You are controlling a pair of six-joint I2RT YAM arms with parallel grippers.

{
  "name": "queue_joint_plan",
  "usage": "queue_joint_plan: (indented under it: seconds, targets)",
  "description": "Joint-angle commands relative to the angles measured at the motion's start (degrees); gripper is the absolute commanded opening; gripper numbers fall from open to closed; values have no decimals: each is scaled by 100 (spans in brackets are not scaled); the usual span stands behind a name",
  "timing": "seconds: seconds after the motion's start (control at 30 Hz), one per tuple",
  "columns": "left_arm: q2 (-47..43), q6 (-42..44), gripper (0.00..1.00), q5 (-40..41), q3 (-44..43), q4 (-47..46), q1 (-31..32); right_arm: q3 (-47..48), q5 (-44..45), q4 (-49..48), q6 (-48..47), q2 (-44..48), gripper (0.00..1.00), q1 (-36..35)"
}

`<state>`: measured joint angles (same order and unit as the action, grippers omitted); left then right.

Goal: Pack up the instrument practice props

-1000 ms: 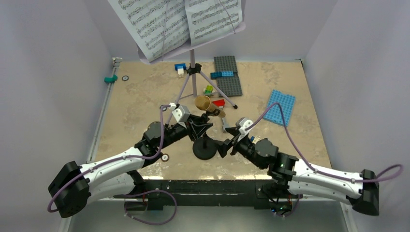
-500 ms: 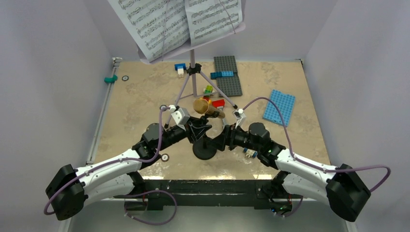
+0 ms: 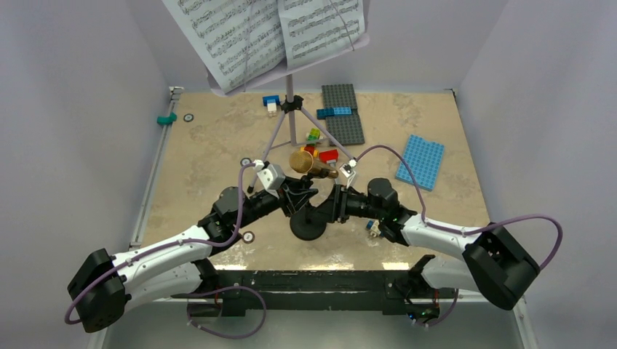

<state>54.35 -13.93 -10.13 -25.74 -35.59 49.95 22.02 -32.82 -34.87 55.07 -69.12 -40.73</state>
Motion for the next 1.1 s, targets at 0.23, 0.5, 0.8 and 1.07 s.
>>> queue_joint_plan:
  seconds: [0.23, 0.5, 0.8, 1.07]
  targets:
    - [-12, 31, 0, 132, 66, 276, 23, 344, -52, -562, -1, -321, 19, 56]
    - [129, -211, 0, 624, 10, 566, 65, 196, 988, 214, -1308, 42, 0, -110]
    - [345, -246, 0, 907, -40, 713, 150, 579, 5040, 1356, -4463, 529, 0, -2009]
    - [443, -226, 0, 926, 21, 635, 199, 1081, 6910, 2123, -6032, 294, 0, -3282]
